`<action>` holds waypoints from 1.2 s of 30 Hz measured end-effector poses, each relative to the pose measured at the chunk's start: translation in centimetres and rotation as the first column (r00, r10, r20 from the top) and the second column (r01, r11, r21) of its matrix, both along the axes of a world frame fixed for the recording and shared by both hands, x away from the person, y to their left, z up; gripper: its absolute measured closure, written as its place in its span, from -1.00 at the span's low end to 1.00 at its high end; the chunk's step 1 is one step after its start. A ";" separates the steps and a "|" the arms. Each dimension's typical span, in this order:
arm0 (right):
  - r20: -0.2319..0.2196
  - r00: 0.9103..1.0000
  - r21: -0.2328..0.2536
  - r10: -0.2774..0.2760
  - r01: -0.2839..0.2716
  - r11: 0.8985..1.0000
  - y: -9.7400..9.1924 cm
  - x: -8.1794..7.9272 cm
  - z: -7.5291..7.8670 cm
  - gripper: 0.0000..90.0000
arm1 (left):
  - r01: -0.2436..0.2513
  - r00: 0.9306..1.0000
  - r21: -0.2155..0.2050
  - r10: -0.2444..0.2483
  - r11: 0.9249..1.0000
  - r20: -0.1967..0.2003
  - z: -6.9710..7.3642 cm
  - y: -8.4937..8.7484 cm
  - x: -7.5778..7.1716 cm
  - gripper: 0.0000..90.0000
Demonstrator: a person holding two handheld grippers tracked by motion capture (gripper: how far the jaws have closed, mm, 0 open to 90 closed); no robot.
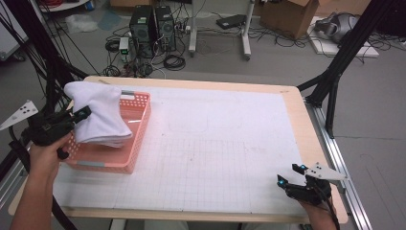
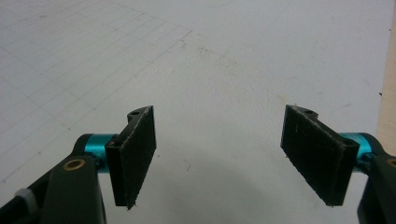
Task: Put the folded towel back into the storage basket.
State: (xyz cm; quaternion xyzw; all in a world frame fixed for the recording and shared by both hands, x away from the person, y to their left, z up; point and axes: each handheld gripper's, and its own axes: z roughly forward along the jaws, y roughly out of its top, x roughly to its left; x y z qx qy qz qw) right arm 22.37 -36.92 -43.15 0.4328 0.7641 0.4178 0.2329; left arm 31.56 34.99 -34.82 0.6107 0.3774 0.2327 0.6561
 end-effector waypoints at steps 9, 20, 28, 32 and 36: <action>0.001 1.000 0.001 0.002 -0.002 1.000 0.1 0.0 0.0 -0.42 | 0.027 0.999 0.007 -0.027 1.000 -0.024 -1.0 -0.8 0.7 0.60; -0.005 1.000 0.001 0.003 -0.003 1.000 0.2 0.0 -0.1 -0.42 | 0.041 0.996 0.023 -0.039 0.999 -0.080 -1.9 -1.5 1.6 0.58; -0.003 1.000 -0.004 0.008 -0.008 1.000 0.3 0.1 -0.1 -0.42 | 0.051 0.991 0.028 -0.047 0.998 -0.122 -2.3 -1.8 2.2 0.55; -0.004 1.000 -0.003 0.006 -0.006 1.000 0.3 0.0 -0.1 -0.42 | 0.044 0.989 0.028 -0.040 0.999 -0.144 -2.4 -1.7 2.3 0.53; -0.007 1.000 -0.003 0.006 -0.006 1.000 0.3 0.1 -0.1 -0.42 | 0.033 0.982 0.030 -0.027 0.999 -0.185 -2.5 -1.6 2.4 0.46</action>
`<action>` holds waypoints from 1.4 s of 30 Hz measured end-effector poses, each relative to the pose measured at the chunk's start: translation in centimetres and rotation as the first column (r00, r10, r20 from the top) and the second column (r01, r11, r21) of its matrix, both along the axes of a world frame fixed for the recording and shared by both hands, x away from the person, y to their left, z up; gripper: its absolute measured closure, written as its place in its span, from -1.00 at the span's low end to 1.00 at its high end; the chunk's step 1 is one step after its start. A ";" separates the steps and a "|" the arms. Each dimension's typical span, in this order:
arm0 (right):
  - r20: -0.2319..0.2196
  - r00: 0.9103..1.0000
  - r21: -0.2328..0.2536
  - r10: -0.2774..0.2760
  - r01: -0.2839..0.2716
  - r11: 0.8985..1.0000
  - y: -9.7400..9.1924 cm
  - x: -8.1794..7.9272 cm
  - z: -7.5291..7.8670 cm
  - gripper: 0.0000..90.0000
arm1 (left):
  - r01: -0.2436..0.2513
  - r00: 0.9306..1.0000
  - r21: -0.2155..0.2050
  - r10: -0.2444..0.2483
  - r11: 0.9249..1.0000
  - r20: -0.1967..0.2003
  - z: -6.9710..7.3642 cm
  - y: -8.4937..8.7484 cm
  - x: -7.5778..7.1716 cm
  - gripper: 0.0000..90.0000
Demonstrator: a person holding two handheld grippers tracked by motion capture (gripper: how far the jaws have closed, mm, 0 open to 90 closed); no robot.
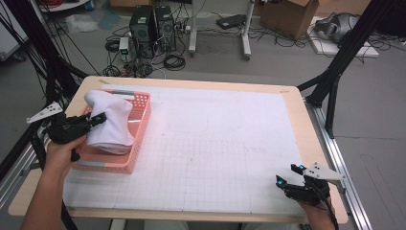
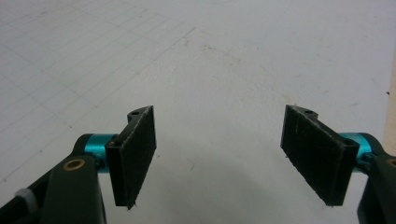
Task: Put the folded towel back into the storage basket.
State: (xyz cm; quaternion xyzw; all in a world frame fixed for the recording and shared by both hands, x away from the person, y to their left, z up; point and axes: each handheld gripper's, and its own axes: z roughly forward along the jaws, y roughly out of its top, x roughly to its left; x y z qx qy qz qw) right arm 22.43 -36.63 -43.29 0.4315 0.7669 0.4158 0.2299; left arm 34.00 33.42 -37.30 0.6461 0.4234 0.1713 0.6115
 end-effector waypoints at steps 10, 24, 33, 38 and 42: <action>0.000 1.000 -0.002 0.001 -0.001 1.000 0.0 0.0 -0.1 -0.42 | -0.097 0.988 -0.018 0.094 0.995 -0.122 0.1 0.6 0.2 0.05; -0.002 1.000 -0.004 0.007 -0.007 1.000 0.2 0.1 -0.1 -0.42 | -0.276 0.897 0.243 0.340 0.930 -0.281 1.3 0.0 0.1 -0.08; -0.006 1.000 -0.006 0.011 -0.011 1.000 0.3 0.1 -0.1 -0.42 | -0.304 0.818 0.307 0.413 0.902 -0.401 0.0 -0.4 0.8 0.14; -0.010 1.000 -0.005 0.011 -0.011 1.000 0.3 0.1 -0.2 -0.42 | -0.280 0.831 0.313 0.392 0.908 -0.395 -0.1 -0.8 1.1 0.48; -0.008 1.000 -0.006 0.012 -0.012 1.000 0.4 0.2 -0.2 -0.42 | -0.207 0.871 0.271 0.303 0.940 -0.386 0.0 -1.1 1.3 0.54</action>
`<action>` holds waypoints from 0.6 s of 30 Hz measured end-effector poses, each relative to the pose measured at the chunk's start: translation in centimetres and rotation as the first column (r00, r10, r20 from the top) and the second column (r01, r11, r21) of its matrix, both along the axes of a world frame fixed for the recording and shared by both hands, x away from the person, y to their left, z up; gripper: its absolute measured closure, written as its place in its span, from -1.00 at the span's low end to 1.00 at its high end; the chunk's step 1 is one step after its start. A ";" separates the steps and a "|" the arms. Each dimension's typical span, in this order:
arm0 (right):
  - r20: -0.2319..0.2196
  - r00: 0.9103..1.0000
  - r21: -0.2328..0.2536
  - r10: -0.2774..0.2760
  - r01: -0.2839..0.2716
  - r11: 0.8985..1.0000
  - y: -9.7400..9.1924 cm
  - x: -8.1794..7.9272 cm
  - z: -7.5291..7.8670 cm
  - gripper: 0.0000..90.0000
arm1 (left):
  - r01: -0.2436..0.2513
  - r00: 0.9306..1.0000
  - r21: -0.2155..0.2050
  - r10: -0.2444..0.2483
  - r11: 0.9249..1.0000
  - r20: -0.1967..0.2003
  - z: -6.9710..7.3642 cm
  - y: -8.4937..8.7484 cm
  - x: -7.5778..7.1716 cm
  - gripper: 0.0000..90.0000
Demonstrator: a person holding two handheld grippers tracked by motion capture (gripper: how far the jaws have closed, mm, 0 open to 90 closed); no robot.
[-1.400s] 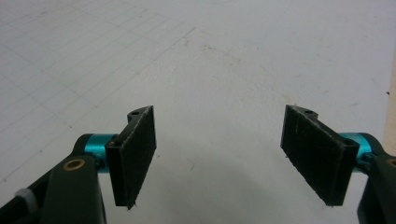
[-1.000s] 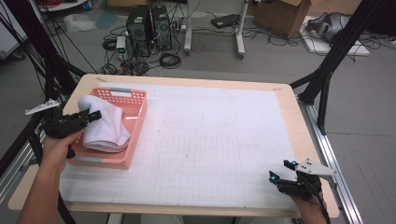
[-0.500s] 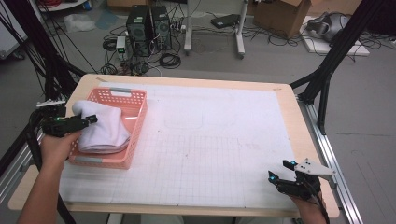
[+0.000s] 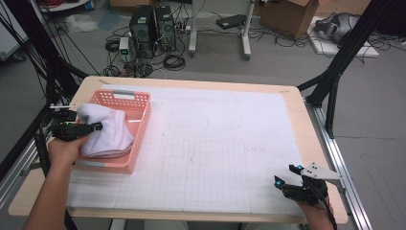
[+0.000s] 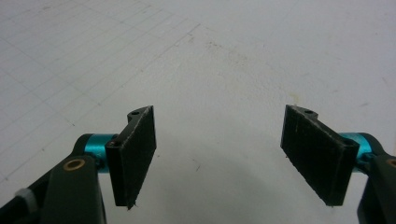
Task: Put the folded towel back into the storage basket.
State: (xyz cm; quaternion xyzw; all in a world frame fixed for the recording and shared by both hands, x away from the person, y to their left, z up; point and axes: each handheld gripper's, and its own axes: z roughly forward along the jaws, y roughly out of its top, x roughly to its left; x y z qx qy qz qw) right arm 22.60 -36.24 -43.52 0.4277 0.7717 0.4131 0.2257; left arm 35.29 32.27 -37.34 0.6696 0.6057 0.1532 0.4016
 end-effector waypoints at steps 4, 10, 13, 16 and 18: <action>-0.004 1.000 -0.002 0.003 -0.003 1.000 0.0 0.0 0.0 -0.42 | 0.139 0.988 -0.070 -0.134 0.988 0.073 0.2 -0.3 0.1 0.57; -0.005 1.000 -0.006 0.003 -0.003 1.000 0.1 0.1 -0.1 -0.42 | 0.278 0.954 -0.106 -0.261 0.955 0.147 0.1 -0.4 0.4 0.56; -0.004 1.000 -0.010 0.007 -0.007 1.000 0.1 0.1 -0.1 -0.42 | 0.220 0.972 -0.088 -0.211 0.972 0.102 -0.2 0.0 0.9 0.50; -0.006 1.000 -0.011 0.007 -0.007 1.000 0.1 0.1 -0.1 -0.42 | 0.114 0.993 -0.060 -0.111 0.992 0.045 -0.3 0.3 1.3 0.21; -0.008 1.000 -0.010 0.005 -0.005 1.000 0.1 0.1 -0.2 -0.42 | 0.028 0.999 -0.030 -0.027 0.999 0.023 -0.2 0.5 1.2 -0.07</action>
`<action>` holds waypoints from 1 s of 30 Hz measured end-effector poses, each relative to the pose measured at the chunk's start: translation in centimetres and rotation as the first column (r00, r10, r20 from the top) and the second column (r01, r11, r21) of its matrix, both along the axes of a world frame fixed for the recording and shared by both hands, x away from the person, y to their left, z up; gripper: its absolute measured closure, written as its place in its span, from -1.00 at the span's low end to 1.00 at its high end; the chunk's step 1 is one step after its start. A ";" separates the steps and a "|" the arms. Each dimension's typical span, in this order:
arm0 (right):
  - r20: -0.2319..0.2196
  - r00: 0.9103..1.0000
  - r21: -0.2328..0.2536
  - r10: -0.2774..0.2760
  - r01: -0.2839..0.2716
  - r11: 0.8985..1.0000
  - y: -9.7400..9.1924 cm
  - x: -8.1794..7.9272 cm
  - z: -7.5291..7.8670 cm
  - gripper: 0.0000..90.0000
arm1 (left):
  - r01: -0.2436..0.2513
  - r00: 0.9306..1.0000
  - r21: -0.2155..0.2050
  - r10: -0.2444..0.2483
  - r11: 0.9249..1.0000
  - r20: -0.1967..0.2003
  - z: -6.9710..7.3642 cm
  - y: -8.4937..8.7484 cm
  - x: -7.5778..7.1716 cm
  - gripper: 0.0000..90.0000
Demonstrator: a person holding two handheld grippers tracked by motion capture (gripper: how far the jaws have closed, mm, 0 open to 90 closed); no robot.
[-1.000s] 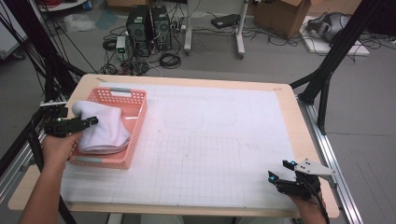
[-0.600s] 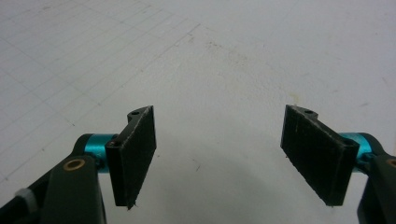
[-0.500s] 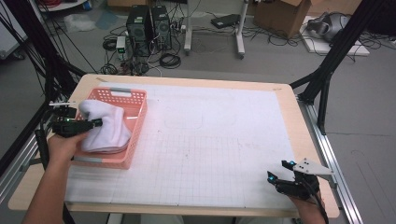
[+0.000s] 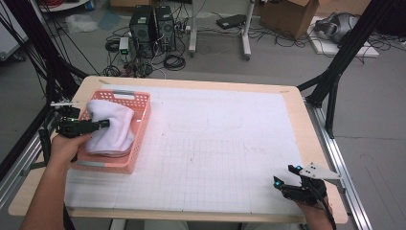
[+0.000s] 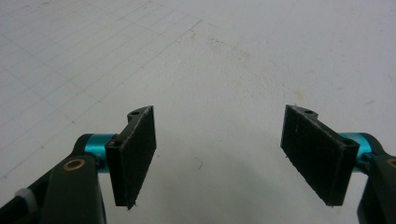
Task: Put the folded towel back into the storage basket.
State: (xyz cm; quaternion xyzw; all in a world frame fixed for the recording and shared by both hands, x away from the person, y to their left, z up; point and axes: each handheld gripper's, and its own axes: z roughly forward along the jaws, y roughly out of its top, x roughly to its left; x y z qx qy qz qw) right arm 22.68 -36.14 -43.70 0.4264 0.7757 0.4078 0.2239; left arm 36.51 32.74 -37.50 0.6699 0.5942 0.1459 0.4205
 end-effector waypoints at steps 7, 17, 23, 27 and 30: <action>-0.001 1.000 -0.004 0.001 -0.001 1.000 0.1 0.1 -0.1 -0.42 | -0.192 0.977 0.115 0.179 0.975 0.114 1.7 0.3 -1.8 -0.04; 0.000 1.000 -0.007 0.004 -0.004 1.000 0.2 0.0 0.0 -0.42 | -0.071 0.978 0.100 0.049 0.992 0.200 1.9 -1.9 -2.5 0.29; 0.000 1.000 -0.004 -0.001 0.001 1.000 0.0 0.0 0.0 -0.42 | -0.146 0.946 0.051 0.124 0.988 0.300 3.1 -2.0 -3.5 0.27; -0.004 1.000 -0.002 0.003 -0.003 1.000 0.2 0.1 0.0 -0.42 | -0.022 0.968 0.012 0.018 1.000 0.250 3.1 -2.5 -3.1 0.24; -0.003 1.000 -0.005 0.008 -0.008 1.000 0.4 0.1 0.0 -0.42 | 0.022 0.984 0.038 -0.028 0.999 0.178 2.1 -3.3 -2.2 0.20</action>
